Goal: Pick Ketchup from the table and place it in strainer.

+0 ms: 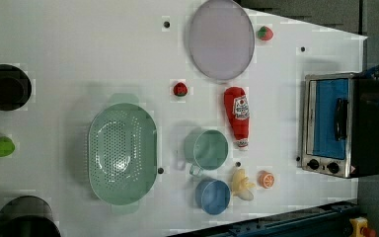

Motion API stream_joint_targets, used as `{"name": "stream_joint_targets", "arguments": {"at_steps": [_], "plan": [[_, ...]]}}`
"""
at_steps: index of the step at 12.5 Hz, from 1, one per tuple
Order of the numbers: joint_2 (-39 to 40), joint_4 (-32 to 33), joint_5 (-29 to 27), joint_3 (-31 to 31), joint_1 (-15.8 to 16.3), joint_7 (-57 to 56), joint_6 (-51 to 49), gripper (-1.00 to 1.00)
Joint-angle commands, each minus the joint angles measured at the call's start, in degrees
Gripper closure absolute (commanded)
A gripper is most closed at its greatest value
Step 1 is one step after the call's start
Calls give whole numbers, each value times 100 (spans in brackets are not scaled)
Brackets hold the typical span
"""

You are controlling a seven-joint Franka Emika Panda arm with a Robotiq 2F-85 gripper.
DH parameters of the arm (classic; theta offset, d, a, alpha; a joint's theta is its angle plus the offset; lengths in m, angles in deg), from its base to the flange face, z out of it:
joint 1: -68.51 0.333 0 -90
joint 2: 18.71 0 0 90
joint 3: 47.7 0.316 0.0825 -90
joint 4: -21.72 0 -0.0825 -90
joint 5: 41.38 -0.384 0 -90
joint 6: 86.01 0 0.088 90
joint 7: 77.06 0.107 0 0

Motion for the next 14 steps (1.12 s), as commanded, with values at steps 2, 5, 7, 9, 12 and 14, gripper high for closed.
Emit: {"name": "stream_joint_targets", "arguments": {"at_steps": [2, 5, 7, 9, 12, 14], "plan": [[-1141, 453, -104, 326, -614, -178, -871, -80], [-994, 559, -104, 371, -605, -296, -725, -100], [-787, 703, -104, 426, -600, -404, -506, -100], [-527, 857, -104, 490, -593, -709, -244, -100], [-99, 1118, -104, 599, -575, -1753, 265, -100], [133, 1336, -104, 674, -565, -2615, 758, -100]]}}
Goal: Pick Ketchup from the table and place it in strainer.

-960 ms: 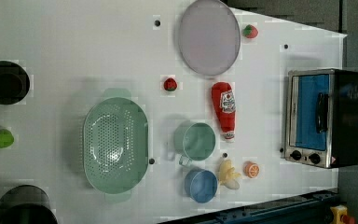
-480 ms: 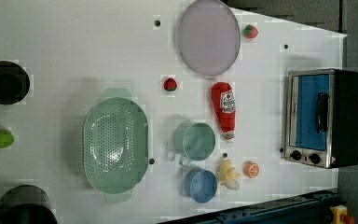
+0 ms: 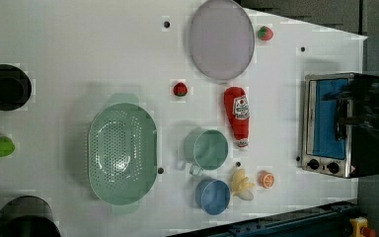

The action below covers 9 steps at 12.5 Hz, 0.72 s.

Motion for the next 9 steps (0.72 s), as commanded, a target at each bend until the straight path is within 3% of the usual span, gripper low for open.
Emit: {"name": "stream_joint_targets", "arguments": {"at_steps": [1, 9], "plan": [[156, 382, -6, 125, -27, -1670, 591, -100], [1145, 1316, -5, 262, -11, -3941, 2727, -100]]}}
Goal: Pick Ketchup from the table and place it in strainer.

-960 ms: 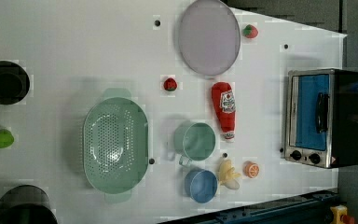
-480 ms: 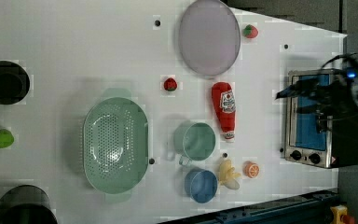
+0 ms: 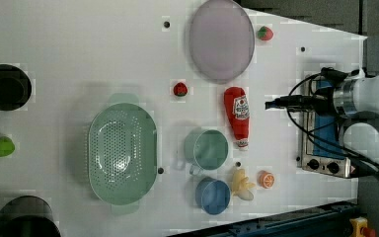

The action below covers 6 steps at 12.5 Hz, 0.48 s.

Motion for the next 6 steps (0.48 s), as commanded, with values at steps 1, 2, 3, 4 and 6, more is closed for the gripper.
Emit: {"name": "stream_joint_targets", "arguments": {"at_steps": [1, 2, 3, 4, 6], "plan": [[302, 181, -93, 109, 22, -1172, 672, -100], [438, 260, -91, 119, 29, -1362, 916, -100], [567, 344, -82, 117, 31, -1436, 1106, -100], [697, 431, -65, 112, 31, -1436, 1245, -100], [926, 607, 48, 80, 31, -1431, 1466, -100]]}}
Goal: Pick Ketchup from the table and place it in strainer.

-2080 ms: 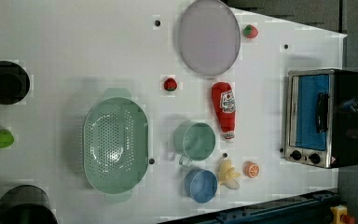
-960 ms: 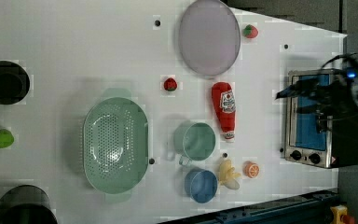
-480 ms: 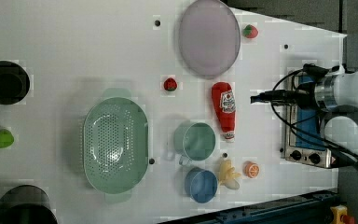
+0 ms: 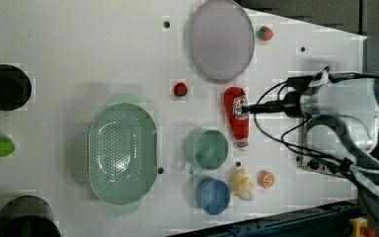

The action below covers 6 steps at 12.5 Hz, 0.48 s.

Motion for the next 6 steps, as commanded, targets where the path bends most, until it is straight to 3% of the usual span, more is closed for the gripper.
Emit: {"name": "stream_joint_targets", "arguments": {"at_steps": [1, 6], "plan": [[231, 286, 185, -49, 10, -423, 486, -100], [641, 378, 217, -71, 29, -426, 1199, -100]]}}
